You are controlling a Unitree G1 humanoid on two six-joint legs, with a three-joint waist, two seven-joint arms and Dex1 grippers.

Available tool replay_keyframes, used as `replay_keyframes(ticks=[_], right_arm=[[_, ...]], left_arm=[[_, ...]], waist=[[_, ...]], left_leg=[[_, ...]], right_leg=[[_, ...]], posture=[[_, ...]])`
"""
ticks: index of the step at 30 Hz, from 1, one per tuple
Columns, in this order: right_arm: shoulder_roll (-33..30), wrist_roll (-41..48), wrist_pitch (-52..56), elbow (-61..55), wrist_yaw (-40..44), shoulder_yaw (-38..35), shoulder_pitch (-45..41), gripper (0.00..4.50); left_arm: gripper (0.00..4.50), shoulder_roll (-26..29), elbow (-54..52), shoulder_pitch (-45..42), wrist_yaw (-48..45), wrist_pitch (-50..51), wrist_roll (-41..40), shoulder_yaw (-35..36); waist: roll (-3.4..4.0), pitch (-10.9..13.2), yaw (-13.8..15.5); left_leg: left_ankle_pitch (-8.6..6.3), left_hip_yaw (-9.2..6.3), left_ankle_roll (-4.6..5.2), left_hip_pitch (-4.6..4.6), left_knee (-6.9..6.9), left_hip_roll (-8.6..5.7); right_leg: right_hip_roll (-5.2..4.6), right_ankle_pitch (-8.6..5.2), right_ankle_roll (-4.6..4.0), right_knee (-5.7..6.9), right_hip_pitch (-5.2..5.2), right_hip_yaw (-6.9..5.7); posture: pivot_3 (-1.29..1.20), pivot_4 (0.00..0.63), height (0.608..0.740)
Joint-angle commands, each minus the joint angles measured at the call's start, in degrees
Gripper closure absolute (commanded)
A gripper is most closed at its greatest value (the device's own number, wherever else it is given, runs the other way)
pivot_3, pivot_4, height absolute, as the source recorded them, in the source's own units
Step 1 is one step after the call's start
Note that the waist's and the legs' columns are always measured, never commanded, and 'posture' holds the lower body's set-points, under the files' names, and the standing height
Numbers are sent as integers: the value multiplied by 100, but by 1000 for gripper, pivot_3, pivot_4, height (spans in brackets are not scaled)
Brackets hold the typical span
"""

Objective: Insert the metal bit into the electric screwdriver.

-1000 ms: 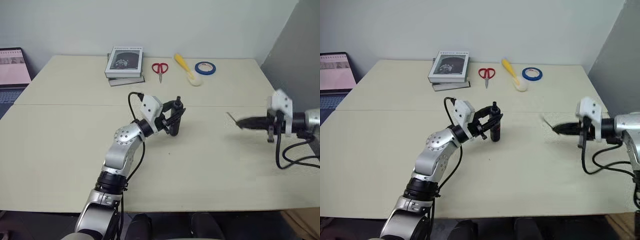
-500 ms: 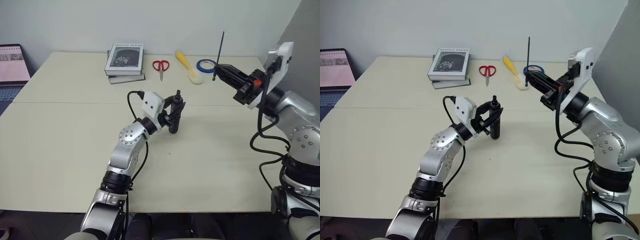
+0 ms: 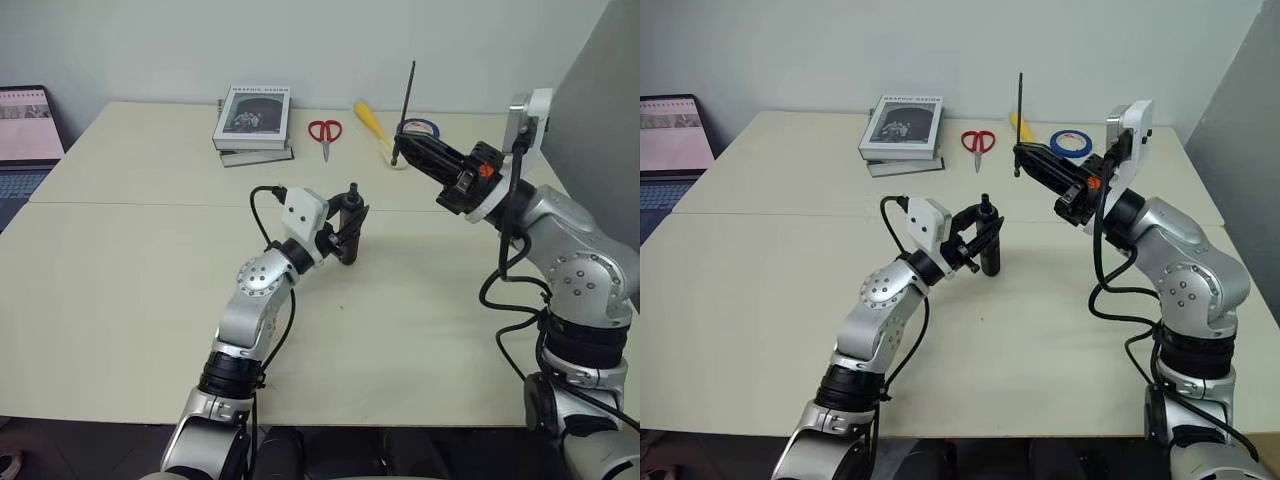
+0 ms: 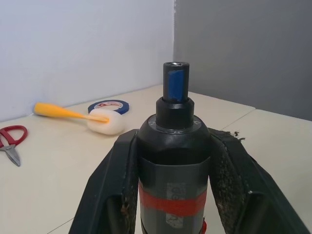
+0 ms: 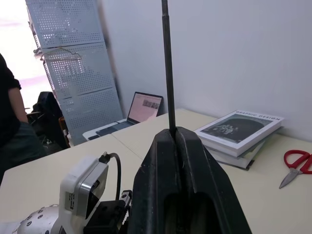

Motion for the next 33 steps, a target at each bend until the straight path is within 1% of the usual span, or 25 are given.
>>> replay_keyframes(ticks=[1,8,13,19,24,28,33], right_arm=[[-105,269,-86,7,273,-41,-275,4500],[-167,125,-201,506,726,239,-473,4500],[-141,175,-236,661,895,302,-638,4500],[-216,386,-62,352,862,218,-533,4500],[-257,560,31,12,645,118,-387,4500],[-337,436,-122,-274,435,68,-156,4500],[-490,328,-290,-453,389,84,214,4500]], left_arm=[[2851,11,-338,-165,-49,85,-114,70],[2851,71,-551,-3,-280,329,-293,47],[2854,85,-756,-90,-425,448,-435,10],[2854,247,-1239,50,-919,830,-844,-99],[2854,281,-1490,199,-1031,987,-922,-200],[2854,324,-1319,307,-1144,867,-761,-310],[2854,337,-1127,367,-1262,729,-682,-380]], waist=[[0,0,1],[1,1,0],[3,2,5],[5,4,3],[7,5,4],[7,5,13],[8,5,23]], left_leg=[[0,0,0,0,-1,0],[-1,-1,1,-3,-5,1],[-1,-2,1,-6,-5,1],[-1,-7,0,-19,-7,4],[-2,-9,1,-29,-11,7],[-1,-19,1,-43,-8,7],[-1,-36,1,-52,-7,7]], right_leg=[[0,0,-1,0,0,0],[0,-1,-3,-11,0,-2],[0,-1,-4,-12,0,-4],[-1,5,-13,-35,0,-11],[-2,8,-17,-57,-1,-16],[-4,10,-14,-67,-2,-29],[-6,9,-14,-71,-2,-48]], posture=[[0,150,740],[0,150,740],[0,150,740],[0,150,740],[0,150,740],[0,150,740],[0,150,740]])
